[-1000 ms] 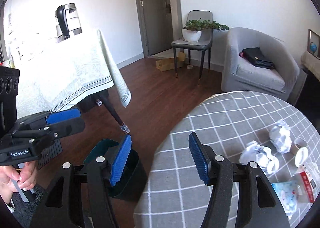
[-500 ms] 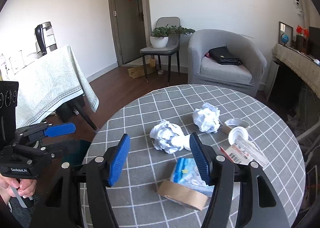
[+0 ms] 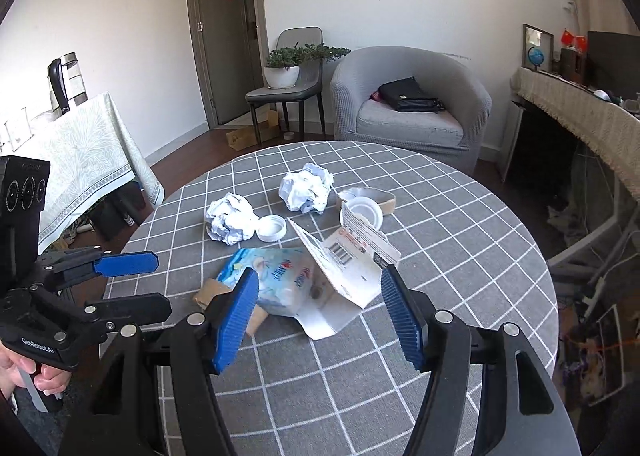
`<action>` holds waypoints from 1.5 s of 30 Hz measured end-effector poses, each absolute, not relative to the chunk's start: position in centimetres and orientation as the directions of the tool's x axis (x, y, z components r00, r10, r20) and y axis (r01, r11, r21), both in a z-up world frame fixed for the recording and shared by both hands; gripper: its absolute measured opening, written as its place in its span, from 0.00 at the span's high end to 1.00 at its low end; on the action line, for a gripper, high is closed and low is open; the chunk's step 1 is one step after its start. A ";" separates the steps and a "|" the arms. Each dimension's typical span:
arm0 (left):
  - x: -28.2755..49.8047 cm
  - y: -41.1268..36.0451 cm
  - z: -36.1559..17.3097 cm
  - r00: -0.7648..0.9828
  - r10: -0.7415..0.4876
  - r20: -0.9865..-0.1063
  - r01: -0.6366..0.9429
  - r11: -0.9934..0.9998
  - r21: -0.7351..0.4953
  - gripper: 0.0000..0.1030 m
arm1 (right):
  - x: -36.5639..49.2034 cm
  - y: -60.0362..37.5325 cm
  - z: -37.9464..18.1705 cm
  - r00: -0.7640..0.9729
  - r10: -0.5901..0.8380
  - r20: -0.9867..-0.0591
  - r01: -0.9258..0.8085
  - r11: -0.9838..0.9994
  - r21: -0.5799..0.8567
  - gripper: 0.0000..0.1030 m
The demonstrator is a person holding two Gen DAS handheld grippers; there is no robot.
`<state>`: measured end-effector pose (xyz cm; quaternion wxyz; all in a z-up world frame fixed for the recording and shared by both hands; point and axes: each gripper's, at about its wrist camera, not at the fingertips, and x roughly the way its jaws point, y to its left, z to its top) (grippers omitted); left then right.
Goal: Collect trash
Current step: 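Grasp the brown tape roll with the left gripper while the right gripper grasps the SanDisk card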
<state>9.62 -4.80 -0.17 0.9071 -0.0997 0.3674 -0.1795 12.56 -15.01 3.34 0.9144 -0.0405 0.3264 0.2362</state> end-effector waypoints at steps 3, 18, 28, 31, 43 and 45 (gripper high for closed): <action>9.9 -6.1 -0.7 0.663 -0.384 -0.642 0.246 0.923 -0.297 0.15 | 12.4 -16.5 3.1 0.673 0.410 -0.616 -0.459 0.884 0.087 0.37; 12.1 -8.5 -2.1 0.658 -0.265 -0.705 0.116 0.961 -0.252 0.19 | 11.7 -20.0 2.3 0.662 0.409 -0.628 -0.467 0.881 0.082 0.36; 12.6 -7.9 -2.1 0.658 -0.288 -0.696 0.144 0.955 -0.259 0.34 | 12.9 -17.2 2.8 0.614 0.460 -0.642 -0.574 0.818 0.037 0.56; 12.6 -7.7 -2.0 0.656 -0.297 -0.694 0.158 0.953 -0.259 0.34 | 13.5 -15.6 2.5 0.594 0.473 -0.651 -0.609 0.793 0.020 0.60; 12.6 -5.5 -1.7 0.654 -0.357 -0.667 0.207 0.932 -0.296 0.33 | 16.5 -11.1 1.3 0.587 0.410 -0.698 -0.625 0.777 -0.070 0.89; 12.3 -5.3 -1.5 0.655 -0.365 -0.662 0.217 0.929 -0.298 0.33 | 16.5 -10.8 1.0 0.596 0.388 -0.703 -0.617 0.782 -0.091 0.89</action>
